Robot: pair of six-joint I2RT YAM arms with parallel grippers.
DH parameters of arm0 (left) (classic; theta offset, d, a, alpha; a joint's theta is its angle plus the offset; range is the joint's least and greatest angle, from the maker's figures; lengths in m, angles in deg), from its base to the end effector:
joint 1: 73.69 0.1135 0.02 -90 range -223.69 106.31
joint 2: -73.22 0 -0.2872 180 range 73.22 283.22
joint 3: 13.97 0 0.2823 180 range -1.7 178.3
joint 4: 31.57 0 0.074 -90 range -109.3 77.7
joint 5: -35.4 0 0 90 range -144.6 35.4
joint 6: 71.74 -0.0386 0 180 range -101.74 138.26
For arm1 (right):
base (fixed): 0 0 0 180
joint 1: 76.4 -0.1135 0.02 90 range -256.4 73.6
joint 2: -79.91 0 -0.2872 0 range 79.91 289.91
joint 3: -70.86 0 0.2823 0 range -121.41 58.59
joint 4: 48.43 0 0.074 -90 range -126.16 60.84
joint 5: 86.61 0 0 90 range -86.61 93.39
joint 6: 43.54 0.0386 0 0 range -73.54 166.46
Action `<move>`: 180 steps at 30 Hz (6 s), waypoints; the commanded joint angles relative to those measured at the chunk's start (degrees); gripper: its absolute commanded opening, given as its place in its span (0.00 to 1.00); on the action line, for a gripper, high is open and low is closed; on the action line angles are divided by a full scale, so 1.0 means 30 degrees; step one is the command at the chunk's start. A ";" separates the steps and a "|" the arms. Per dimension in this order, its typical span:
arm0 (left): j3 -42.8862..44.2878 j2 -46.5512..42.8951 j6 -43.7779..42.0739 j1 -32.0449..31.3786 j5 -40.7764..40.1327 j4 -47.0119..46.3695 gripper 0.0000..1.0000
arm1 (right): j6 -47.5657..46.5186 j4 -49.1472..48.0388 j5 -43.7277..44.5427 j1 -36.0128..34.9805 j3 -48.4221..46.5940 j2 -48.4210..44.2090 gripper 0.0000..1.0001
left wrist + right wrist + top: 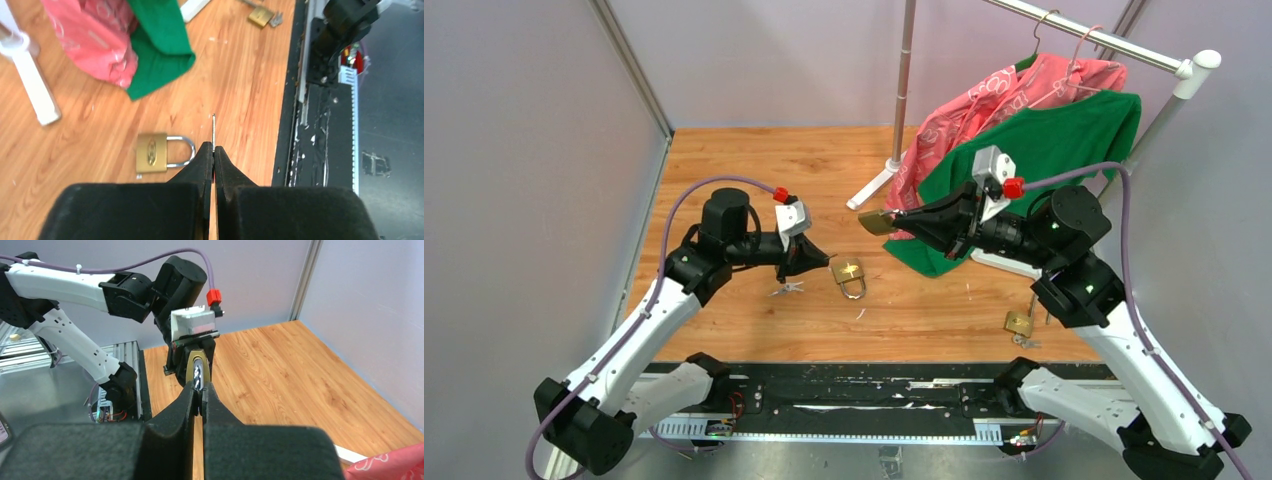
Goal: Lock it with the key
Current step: Remove the key from the lock, then place the lock at the center of the board, then pick up the lock from the center of the board.
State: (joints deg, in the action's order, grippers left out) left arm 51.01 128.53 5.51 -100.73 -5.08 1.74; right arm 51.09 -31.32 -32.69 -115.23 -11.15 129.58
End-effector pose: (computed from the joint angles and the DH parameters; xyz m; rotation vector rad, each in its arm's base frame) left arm 0.1876 -0.1287 0.3573 1.1726 1.5745 -1.0130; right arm 0.1214 0.1269 0.5111 -0.9265 1.0970 1.0397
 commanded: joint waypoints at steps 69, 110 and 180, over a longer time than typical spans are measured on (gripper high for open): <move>-1.0215 0.2420 -2.7335 0.5032 -1.0513 -0.1558 0.45 | 0.3997 1.0094 1.0283 0.0170 0.4593 0.7165 0.53; -1.1266 -0.6643 1.2193 0.5132 -1.4424 -0.7403 1.00 | 1.3513 0.9956 1.9998 1.5831 1.2781 0.6522 0.63; -1.1413 -0.6450 1.1898 0.5293 -1.3883 -0.7537 1.00 | 0.7818 1.3507 1.3642 0.4907 0.7827 1.2777 0.29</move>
State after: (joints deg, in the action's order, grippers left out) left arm 17.43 109.23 41.62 -85.37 -46.26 -19.27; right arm 74.08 8.44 4.40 -99.29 10.97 167.48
